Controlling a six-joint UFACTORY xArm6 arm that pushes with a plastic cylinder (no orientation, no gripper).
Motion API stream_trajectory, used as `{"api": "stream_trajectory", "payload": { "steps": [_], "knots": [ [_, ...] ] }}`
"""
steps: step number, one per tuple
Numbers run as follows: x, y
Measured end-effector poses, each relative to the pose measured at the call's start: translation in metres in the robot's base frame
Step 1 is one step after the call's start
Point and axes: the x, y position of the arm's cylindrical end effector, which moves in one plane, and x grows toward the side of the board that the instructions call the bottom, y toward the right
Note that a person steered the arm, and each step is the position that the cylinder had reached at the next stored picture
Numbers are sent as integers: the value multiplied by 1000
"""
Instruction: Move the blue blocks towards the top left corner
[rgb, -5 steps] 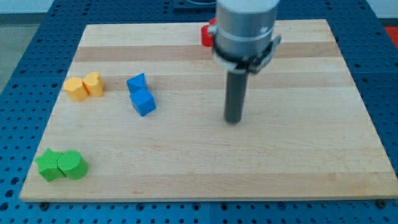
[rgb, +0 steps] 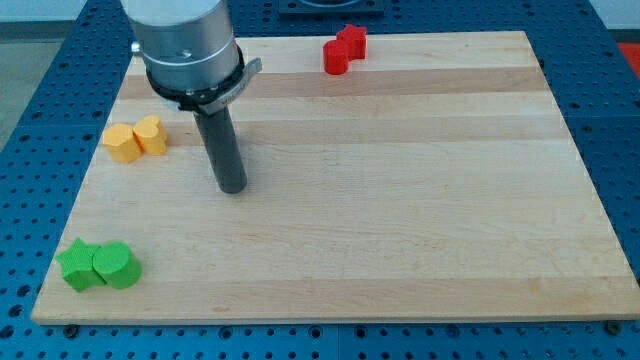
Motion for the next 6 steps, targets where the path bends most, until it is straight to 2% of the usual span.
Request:
{"api": "stream_trajectory", "payload": {
  "steps": [6],
  "knots": [
    [-96, -37]
  ]
}}
